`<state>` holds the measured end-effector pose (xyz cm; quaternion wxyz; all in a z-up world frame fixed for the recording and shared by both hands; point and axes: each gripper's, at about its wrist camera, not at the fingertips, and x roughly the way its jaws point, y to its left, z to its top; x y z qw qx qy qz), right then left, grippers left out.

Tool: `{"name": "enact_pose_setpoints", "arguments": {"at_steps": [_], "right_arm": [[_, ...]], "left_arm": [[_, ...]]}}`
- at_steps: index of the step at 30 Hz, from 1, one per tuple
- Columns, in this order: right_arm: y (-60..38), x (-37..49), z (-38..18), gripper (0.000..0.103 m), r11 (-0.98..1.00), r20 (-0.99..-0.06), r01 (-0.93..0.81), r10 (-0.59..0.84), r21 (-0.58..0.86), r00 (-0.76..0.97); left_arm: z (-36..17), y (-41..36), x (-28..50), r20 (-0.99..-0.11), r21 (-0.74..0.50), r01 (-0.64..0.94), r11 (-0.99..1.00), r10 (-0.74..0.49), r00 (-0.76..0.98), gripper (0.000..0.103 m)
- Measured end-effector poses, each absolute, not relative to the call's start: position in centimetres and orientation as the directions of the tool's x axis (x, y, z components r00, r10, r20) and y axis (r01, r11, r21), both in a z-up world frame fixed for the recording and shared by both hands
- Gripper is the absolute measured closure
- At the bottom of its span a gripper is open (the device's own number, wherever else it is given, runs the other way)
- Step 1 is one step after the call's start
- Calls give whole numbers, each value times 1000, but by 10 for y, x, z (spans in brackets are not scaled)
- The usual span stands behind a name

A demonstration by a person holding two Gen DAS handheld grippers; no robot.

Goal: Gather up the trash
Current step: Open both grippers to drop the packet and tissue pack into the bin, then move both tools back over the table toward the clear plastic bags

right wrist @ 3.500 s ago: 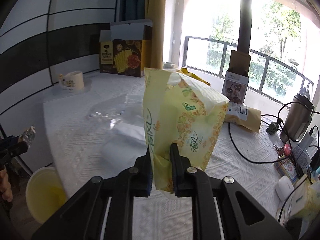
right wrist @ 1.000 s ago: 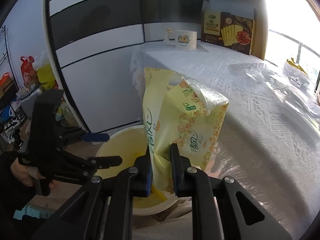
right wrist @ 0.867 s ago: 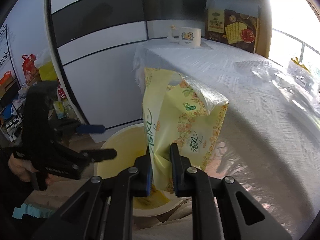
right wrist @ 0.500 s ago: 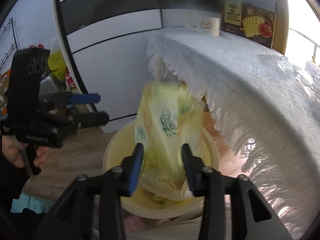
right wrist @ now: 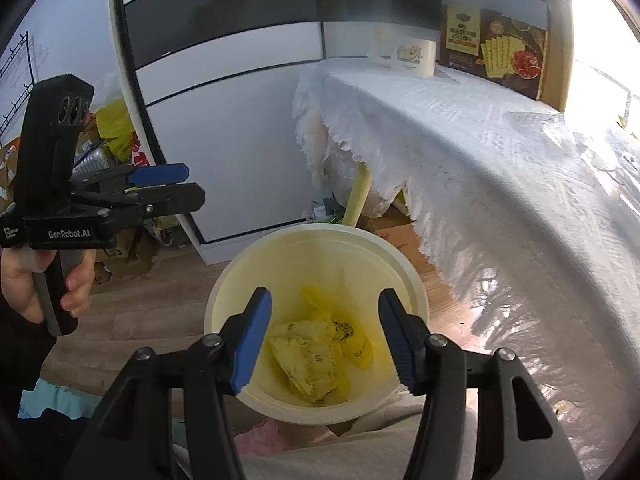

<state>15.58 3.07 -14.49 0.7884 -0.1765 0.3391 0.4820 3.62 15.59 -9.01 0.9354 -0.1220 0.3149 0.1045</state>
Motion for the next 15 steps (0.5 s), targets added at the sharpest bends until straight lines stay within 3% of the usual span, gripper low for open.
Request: {"name": "enact_pose_setpoints", "arguments": {"at_steps": [15], "right_arm": [[-24, 167, -122, 49, 560, -656, -829, 628, 7, 419]], "left_arm": [[-81, 117, 64, -609, -132, -214, 968, 90, 788, 26]]}}
